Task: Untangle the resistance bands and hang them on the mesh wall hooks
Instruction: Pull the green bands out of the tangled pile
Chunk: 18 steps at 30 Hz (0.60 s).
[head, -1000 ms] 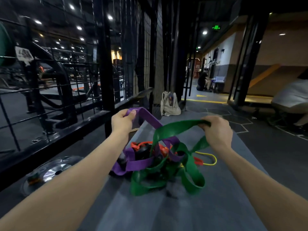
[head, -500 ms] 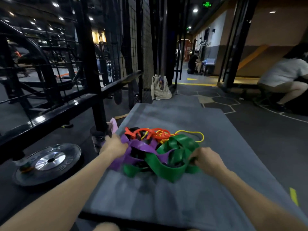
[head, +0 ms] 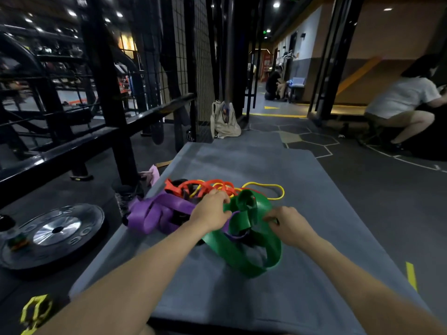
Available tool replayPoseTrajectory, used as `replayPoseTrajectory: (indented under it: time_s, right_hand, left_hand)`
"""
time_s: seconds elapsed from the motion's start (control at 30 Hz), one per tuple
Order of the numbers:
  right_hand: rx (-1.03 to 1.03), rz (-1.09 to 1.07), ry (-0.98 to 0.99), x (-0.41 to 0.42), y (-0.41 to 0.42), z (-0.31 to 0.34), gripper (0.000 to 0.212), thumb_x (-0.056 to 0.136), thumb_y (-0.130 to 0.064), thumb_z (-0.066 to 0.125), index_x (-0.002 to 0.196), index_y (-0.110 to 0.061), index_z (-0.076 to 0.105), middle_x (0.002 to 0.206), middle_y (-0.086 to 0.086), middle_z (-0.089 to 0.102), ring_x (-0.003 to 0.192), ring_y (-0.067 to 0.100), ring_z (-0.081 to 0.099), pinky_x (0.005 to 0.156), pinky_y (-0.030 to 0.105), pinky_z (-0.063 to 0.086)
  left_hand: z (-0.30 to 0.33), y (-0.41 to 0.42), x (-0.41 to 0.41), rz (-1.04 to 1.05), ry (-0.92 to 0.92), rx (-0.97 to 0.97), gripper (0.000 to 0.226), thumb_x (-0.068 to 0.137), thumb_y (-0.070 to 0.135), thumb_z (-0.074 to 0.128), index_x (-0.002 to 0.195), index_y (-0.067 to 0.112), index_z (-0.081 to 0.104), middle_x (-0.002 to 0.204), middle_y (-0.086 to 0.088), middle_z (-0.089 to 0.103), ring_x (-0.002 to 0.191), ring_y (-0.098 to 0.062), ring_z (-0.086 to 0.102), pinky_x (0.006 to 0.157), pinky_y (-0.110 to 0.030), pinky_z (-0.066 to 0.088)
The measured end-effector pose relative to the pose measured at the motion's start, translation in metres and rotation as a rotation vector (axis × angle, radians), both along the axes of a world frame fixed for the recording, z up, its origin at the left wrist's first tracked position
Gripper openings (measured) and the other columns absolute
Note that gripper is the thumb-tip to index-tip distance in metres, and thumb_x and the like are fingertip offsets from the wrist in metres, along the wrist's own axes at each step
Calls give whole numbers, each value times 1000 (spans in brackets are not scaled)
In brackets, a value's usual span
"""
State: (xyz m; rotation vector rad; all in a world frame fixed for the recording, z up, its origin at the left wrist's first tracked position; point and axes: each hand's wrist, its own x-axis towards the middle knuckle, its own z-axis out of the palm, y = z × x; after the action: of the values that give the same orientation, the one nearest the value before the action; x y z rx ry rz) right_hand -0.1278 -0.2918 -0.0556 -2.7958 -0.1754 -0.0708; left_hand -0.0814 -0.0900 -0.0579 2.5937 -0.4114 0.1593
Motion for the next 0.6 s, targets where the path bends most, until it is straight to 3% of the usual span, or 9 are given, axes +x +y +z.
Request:
replayPoseTrajectory:
  time_s: [0.1, 0.27, 0.4, 0.47, 0.53, 0.6]
  right_hand:
    - [40, -41, -24, 27, 2, -4, 30, 89, -18, 53, 117, -16, 63, 121, 8, 61, 113, 30, 55, 87, 36, 48]
    - [150, -119, -66, 70, 16, -16, 46, 90, -34, 57, 129, -11, 48, 128, 12, 41, 126, 31, 36, 98, 38, 42]
    - [202, -187, 54, 90, 23, -34, 63, 87, -43, 58, 136, -12, 33, 136, 16, 35, 127, 37, 35, 100, 41, 39]
    - [234, -184, 40, 94, 23, -44, 56, 89, -38, 56, 135, -14, 36, 134, 16, 43, 123, 36, 42, 96, 41, 43]
    - [289, -214, -51, 94, 18, -43, 40, 92, -30, 52, 128, -14, 47, 125, 16, 54, 114, 35, 52, 87, 39, 46]
    - [374, -305, -133, 91, 7, -31, 30, 93, -26, 50, 118, -10, 56, 113, 18, 61, 103, 36, 58, 78, 37, 46]
  left_hand:
    - [-13, -14, 16, 20, 70, 82, 34, 84, 26, 64, 115, 14, 55, 121, -8, 50, 115, -26, 51, 99, -35, 41]
    - [-34, -30, 39, 27, 208, 251, 41, 87, 34, 58, 122, 15, 49, 129, -8, 49, 120, -28, 50, 98, -40, 43]
    - [-44, -35, 41, 67, 253, 342, 34, 90, 34, 55, 118, 15, 54, 124, -12, 58, 116, -33, 55, 89, -39, 45]
    - [-43, -29, 42, 72, 191, 247, 24, 91, 28, 55, 111, 17, 61, 114, -13, 64, 108, -32, 59, 86, -37, 47]
    - [-34, -18, 49, 89, 174, -52, 14, 91, 20, 57, 95, 11, 68, 86, -13, 67, 82, -27, 65, 76, -35, 53]
    - [-13, -2, 57, 158, 179, -352, 18, 92, 12, 57, 77, 9, 66, 63, -10, 58, 56, -16, 58, 60, -31, 55]
